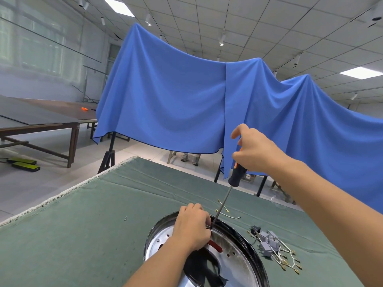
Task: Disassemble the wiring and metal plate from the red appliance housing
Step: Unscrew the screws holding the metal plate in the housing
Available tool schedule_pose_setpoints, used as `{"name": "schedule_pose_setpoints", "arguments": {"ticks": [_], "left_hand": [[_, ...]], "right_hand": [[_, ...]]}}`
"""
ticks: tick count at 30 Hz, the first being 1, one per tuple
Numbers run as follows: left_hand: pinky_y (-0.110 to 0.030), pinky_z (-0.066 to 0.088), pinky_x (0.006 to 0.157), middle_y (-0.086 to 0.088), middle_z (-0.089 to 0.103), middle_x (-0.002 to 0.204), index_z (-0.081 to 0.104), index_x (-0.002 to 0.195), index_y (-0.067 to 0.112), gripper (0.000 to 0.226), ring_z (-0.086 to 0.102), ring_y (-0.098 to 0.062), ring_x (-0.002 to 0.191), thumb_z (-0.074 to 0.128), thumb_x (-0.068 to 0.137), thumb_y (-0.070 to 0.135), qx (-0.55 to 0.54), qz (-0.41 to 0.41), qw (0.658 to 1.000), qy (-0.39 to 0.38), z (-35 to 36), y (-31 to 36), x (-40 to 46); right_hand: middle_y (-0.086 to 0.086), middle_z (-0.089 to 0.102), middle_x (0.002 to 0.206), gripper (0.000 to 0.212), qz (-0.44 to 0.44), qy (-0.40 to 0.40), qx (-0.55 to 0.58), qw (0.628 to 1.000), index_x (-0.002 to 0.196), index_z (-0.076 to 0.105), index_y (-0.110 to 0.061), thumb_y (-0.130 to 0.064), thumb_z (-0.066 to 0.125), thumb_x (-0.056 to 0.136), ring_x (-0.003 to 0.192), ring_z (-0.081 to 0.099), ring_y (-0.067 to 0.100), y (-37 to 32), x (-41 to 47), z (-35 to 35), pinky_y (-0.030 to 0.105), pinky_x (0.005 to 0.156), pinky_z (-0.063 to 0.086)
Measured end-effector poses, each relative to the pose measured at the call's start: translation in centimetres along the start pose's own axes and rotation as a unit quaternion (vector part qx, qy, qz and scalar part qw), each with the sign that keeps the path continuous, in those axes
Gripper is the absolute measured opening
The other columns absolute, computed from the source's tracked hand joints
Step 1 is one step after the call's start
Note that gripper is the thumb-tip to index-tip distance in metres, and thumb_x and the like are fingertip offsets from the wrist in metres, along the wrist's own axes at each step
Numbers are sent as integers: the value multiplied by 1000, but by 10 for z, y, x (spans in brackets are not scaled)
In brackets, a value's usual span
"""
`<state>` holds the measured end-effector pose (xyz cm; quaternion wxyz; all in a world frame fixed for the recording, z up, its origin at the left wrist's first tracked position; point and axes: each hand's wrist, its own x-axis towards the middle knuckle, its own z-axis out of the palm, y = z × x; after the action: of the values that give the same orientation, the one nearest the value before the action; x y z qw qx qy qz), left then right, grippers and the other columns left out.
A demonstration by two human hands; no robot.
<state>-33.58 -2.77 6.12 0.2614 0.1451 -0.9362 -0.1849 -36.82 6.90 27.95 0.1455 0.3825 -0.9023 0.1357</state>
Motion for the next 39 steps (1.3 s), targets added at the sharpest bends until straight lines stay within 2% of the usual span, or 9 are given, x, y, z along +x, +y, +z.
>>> {"name": "schedule_pose_setpoints", "arguments": {"ticks": [2, 5, 12, 17, 22, 27, 31, 35, 39], "left_hand": [[-29, 29, 102, 5, 53, 116, 65, 107, 24, 24, 43, -16, 111, 54, 85, 25, 4, 3, 1000, -1, 0, 0, 0], [-29, 28, 101, 4, 53, 116, 65, 107, 24, 25, 43, -16, 111, 54, 85, 24, 13, 7, 1000, 0, 1, -1, 0], [-29, 28, 100, 5, 53, 114, 65, 106, 25, 25, 43, -16, 111, 54, 84, 22, 17, 7, 1000, 2, 2, -1, 1], [-29, 29, 101, 5, 53, 115, 65, 106, 25, 24, 43, -16, 111, 55, 85, 22, 18, 6, 1000, -2, 2, -1, 1], [-29, 29, 101, 4, 53, 114, 65, 107, 25, 24, 43, -17, 111, 54, 85, 23, 22, 6, 1000, -3, 1, -1, 1], [-29, 29, 101, 5, 53, 115, 65, 107, 25, 24, 42, -16, 111, 55, 86, 22, 21, 5, 1000, -4, 2, -1, 1], [-30, 29, 102, 4, 53, 116, 65, 108, 25, 25, 42, -17, 112, 55, 86, 23, 23, 5, 1000, -6, 2, 0, 1], [-29, 27, 101, 4, 52, 116, 65, 108, 27, 26, 42, -17, 112, 54, 85, 25, 31, 5, 999, -9, 3, -1, 2], [-30, 27, 100, 4, 52, 116, 64, 109, 29, 25, 42, -18, 112, 55, 86, 34, 39, 6, 999, -11, 3, -2, 2]], "right_hand": [[2, 50, 106, 30, 13, -15, 30, 999, 111, 46, -19, -17, 55, 83, 86, 60, 28, -1, -2, -1, 40, 72, 53], [3, 61, 86, 29, 32, 37, -129, 990, 87, 50, -14, -43, 53, 89, 76, 59, 26, -1, -4, 5, 29, 54, 40], [1, 56, 99, 25, 2, -25, 25, 999, 100, 50, -16, -23, 60, 79, 89, 58, 23, 0, -6, -5, 35, 72, 49], [2, 47, 71, 34, 29, 72, -186, 979, 77, 40, -13, -42, 47, 93, 60, 44, 20, 1, -8, 5, 29, 48, 26], [5, 57, 95, 20, 4, -43, -35, 998, 100, 49, -14, -18, 54, 81, 83, 61, 26, -5, -7, -5, 35, 65, 48], [3, 53, 77, 29, 10, 62, -159, 985, 81, 40, -13, -38, 47, 93, 61, 47, 20, -6, -10, 7, 29, 49, 28], [5, 52, 97, 23, 3, -18, 12, 1000, 103, 40, -15, -18, 52, 84, 84, 58, 30, -6, -10, 4, 33, 61, 44], [0, 57, 85, 32, 9, 56, -119, 991, 95, 45, -15, -46, 50, 89, 78, 53, 26, -8, -12, 9, 30, 53, 31], [4, 56, 94, 19, 0, 63, -26, 998, 98, 48, -12, -29, 49, 89, 84, 56, 28, -9, -9, 12, 34, 66, 40]]}}
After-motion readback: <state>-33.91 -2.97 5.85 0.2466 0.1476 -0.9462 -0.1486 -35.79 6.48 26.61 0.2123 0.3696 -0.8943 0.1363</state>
